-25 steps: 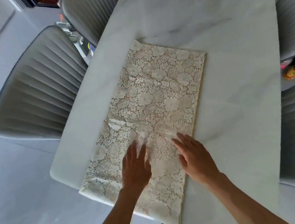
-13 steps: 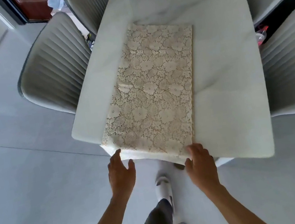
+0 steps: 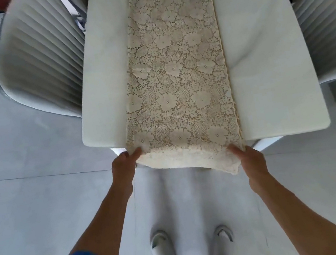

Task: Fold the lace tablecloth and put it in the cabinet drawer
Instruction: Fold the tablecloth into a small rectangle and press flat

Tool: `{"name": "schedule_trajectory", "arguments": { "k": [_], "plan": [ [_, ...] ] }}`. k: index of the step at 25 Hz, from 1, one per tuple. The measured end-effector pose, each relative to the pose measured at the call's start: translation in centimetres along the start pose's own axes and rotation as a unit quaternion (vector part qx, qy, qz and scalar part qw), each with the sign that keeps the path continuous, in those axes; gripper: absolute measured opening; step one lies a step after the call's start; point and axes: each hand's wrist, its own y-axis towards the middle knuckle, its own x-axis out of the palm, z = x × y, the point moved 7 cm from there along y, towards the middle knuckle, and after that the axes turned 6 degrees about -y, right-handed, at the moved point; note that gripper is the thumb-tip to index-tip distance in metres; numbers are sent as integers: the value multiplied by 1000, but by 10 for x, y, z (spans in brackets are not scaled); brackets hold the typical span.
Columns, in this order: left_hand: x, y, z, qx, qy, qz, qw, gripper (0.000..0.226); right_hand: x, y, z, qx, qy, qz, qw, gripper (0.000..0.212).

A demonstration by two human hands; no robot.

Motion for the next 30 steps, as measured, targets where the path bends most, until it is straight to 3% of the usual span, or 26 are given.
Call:
{"name": "schedule_trajectory", "arguments": {
  "k": [2, 4, 6, 8, 12, 14, 16, 18, 19, 22, 24, 27, 30],
  "plan": [
    [-15, -11, -1, 2, -60, 10, 998, 33, -14, -15, -7, 1, -30, 24, 999, 15],
    [-29, -27, 1, -28, -99, 6, 995, 26, -25, -29, -21, 14, -45, 51, 998, 19],
    [-33, -39, 5, -62, -111, -60, 990, 29, -33, -40, -36, 27, -91, 62, 994, 29],
    [-32, -45, 14, -96, -129, -142, 977, 32, -38, -44, -46, 51, -106, 27, 993, 27],
    [-31, -42, 38, -194, -137, -234, 943, 27, -38, -38, -68, 171, 4, -103, 980, 21],
    [-27, -28, 60, -229, -184, -235, 927, 36, -36, -21, -88, 204, 77, -125, 968, 22],
    [-25, -1, 86, -234, -276, -184, 914, 31, -27, 4, -112, 224, 158, -140, 951, 25],
    [-16, 24, 106, -223, -318, -156, 908, 27, -11, 34, -129, 237, 169, -158, 944, 33],
    [-10, 31, 112, -222, -285, -159, 919, 25, -5, 45, -132, 245, 143, -164, 945, 33],
    [-2, 54, 119, -139, -33, -118, 983, 18, 3, 71, -128, 216, -47, -119, 968, 13],
    [-2, 65, 128, -30, 66, -47, 996, 16, -3, 87, -136, 143, -192, -31, 970, 17],
    [5, 57, 141, 109, 18, -3, 994, 14, 6, 94, -151, -5, -243, 11, 970, 16],
    [9, 55, 143, 143, 38, 11, 989, 24, 11, 97, -161, -90, -289, 61, 951, 18]
  ]
}}
